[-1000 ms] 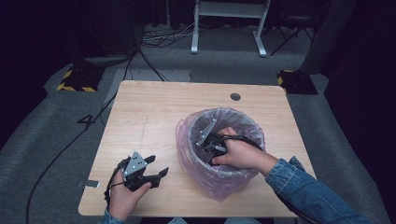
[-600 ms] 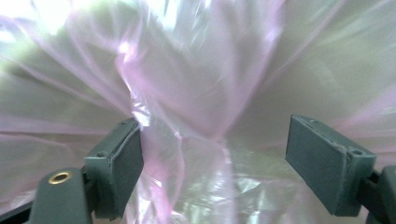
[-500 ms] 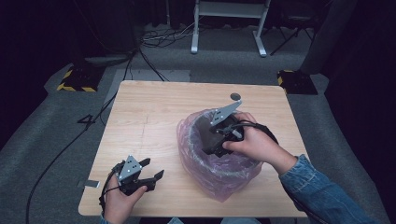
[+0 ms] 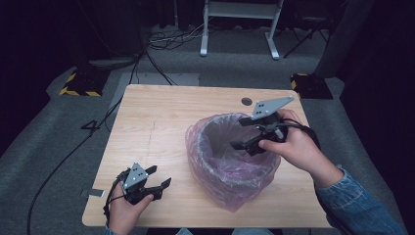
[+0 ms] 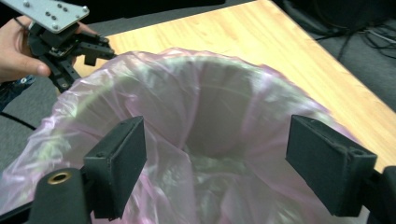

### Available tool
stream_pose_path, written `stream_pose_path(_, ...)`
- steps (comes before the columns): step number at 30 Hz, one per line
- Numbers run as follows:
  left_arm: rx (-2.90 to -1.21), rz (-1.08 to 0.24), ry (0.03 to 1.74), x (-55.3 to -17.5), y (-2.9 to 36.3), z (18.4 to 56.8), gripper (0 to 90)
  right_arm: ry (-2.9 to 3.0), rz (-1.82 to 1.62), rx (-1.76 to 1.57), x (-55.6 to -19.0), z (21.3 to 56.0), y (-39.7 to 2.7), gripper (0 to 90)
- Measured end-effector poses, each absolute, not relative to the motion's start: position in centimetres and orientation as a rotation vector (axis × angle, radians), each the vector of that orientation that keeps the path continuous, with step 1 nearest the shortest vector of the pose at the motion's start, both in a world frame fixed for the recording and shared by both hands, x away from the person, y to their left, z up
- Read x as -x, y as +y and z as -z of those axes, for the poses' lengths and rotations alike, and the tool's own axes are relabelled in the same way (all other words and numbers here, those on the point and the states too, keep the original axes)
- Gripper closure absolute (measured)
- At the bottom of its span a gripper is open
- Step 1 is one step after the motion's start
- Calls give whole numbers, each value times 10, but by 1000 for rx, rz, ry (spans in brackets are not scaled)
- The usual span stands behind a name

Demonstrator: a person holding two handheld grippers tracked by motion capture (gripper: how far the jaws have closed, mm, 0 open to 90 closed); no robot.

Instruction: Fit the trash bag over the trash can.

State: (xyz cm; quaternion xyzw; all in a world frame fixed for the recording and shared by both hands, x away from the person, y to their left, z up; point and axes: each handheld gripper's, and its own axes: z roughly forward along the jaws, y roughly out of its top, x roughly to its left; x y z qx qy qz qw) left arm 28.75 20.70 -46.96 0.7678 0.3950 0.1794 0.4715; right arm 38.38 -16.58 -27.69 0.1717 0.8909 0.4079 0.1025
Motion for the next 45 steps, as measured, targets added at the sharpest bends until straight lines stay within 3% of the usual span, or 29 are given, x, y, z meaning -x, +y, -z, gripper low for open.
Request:
stream_pose_path(28,-1891,-480,1022,-292,217,468,301,2372,-1175,-835,-382,268,-281,199)
stream_pose_path(45,-1945,-523,1077,-293,227,469,291,2350,-1077,-988,-384,314,-318,178)
